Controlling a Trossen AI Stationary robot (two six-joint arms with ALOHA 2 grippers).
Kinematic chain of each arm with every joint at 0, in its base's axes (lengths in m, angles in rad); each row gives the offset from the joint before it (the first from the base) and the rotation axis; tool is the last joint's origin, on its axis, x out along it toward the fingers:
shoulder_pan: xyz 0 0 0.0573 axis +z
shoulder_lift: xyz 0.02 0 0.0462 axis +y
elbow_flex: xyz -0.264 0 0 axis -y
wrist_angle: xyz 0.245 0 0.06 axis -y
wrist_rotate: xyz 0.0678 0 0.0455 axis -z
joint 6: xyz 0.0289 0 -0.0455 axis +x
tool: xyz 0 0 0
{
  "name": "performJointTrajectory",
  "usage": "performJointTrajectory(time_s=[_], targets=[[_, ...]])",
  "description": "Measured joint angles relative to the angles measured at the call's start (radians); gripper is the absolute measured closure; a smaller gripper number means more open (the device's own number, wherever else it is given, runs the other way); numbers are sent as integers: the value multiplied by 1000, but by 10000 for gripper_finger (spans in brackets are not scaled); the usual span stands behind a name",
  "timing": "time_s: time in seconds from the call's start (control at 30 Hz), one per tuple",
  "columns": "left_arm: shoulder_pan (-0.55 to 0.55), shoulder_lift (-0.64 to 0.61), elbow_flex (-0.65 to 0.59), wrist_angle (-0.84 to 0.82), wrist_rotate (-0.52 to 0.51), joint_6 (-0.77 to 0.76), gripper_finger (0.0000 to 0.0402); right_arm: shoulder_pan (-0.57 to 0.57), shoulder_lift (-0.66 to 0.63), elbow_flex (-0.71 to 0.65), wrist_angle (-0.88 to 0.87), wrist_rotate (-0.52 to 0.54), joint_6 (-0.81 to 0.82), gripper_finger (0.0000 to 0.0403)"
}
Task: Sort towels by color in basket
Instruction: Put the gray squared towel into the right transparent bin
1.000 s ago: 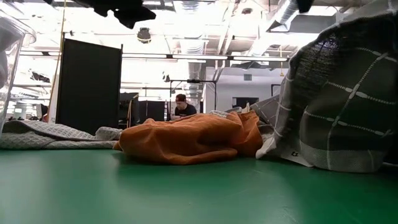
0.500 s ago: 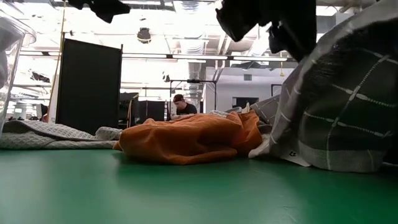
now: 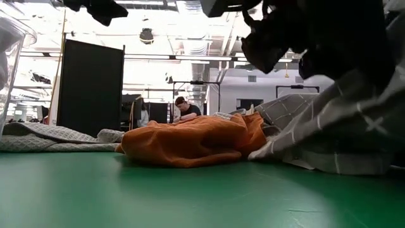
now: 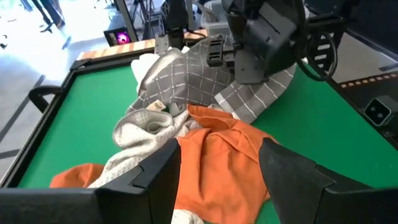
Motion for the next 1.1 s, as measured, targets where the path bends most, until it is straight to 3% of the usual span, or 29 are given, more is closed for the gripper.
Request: performJointTrajectory(time_s=[0.17, 0.4, 0.57, 0.73, 0.93, 1.1], targets=[[0, -9, 0, 1, -9, 5, 194, 26, 0, -75, 72, 14, 4, 207], [0, -27, 0, 8, -24, 4, 194, 39, 0, -120, 110, 34, 18, 380], [0, -30, 0, 5, -26, 3, 194, 41, -57, -67, 41, 92, 35, 381], [0, -30, 0, 6, -26, 3, 194, 56, -184, 33, -127, 238, 168, 382], [0, -30, 0, 5, -26, 3, 194, 100, -405, 42, -131, 367, 413, 382], [0, -29, 0, 4, -26, 2, 194, 189, -552, 42, -128, 373, 434, 382]])
